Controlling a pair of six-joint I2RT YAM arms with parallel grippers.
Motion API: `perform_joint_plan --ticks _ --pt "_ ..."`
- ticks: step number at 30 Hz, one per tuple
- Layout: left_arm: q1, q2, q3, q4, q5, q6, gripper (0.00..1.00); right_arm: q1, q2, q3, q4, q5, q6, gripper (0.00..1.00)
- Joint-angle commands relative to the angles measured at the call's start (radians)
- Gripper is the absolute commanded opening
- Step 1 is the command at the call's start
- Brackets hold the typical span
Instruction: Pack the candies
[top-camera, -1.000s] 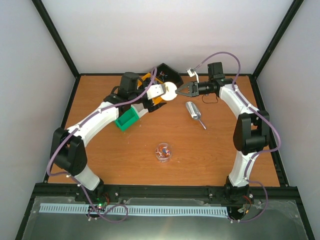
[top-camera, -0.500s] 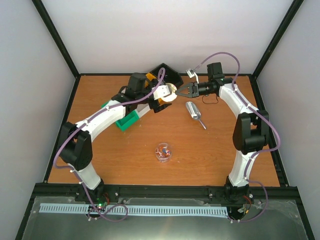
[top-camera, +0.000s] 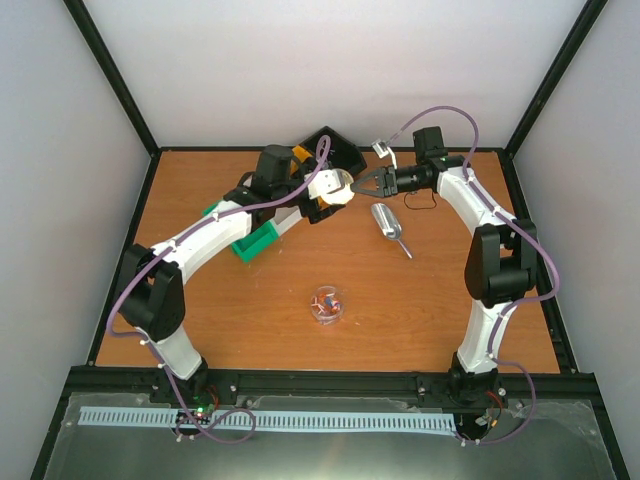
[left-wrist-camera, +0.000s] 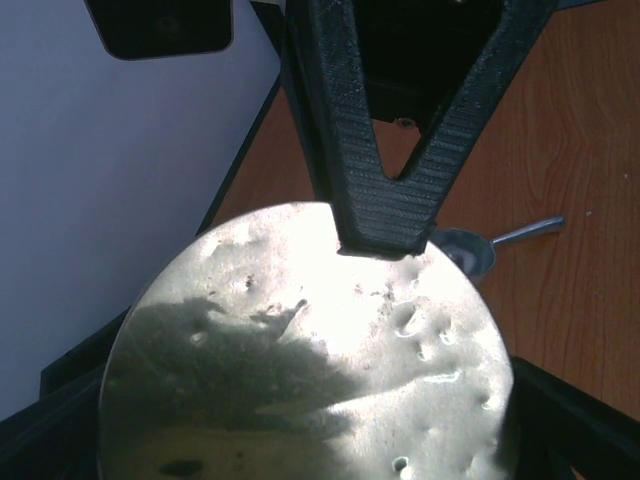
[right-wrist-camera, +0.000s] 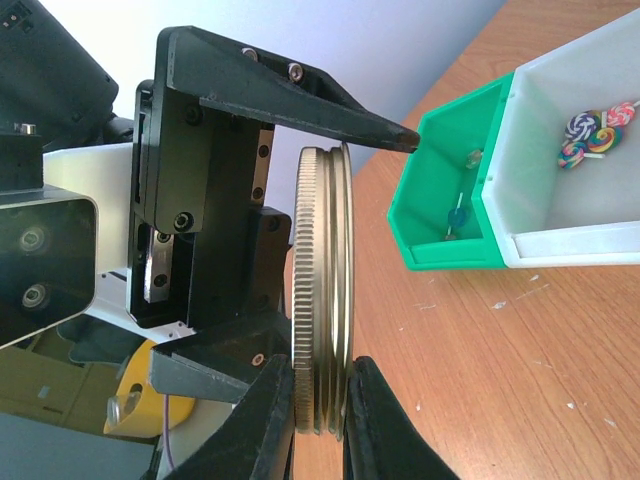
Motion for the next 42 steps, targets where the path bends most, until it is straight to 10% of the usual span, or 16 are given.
perform_joint_plan --ticks 1,9,13,17,30,42 --pt "-0.01 -0.006 0.04 0.011 0.034 -0.001 0.94 0.007 0.009 0.024 -0.013 -0.001 -0.013 0.03" --pt "-0.01 -0.013 0.037 0.001 0.051 0.0 0.88 0.007 0.015 0.025 -0.01 -0.012 -0.009 0.04" --pt "-0.01 -0.019 0.041 -0.059 0.068 0.006 0.85 0.003 0.011 0.025 -0.017 -0.007 -0.018 0.49" --pt "-0.002 -0.043 0.025 -0.147 0.078 -0.007 0.84 -0.013 -0.011 0.034 -0.11 0.064 -0.142 0.69" --pt "0.07 -0.044 0.186 -0.624 0.252 -0.17 0.85 -0.063 -0.016 0.127 -0.315 0.275 -0.352 0.79" --pt "0.085 -0.207 -0.063 -0.863 0.264 -0.09 0.86 -0.084 -0.007 0.096 -0.443 0.346 -0.444 0.78"
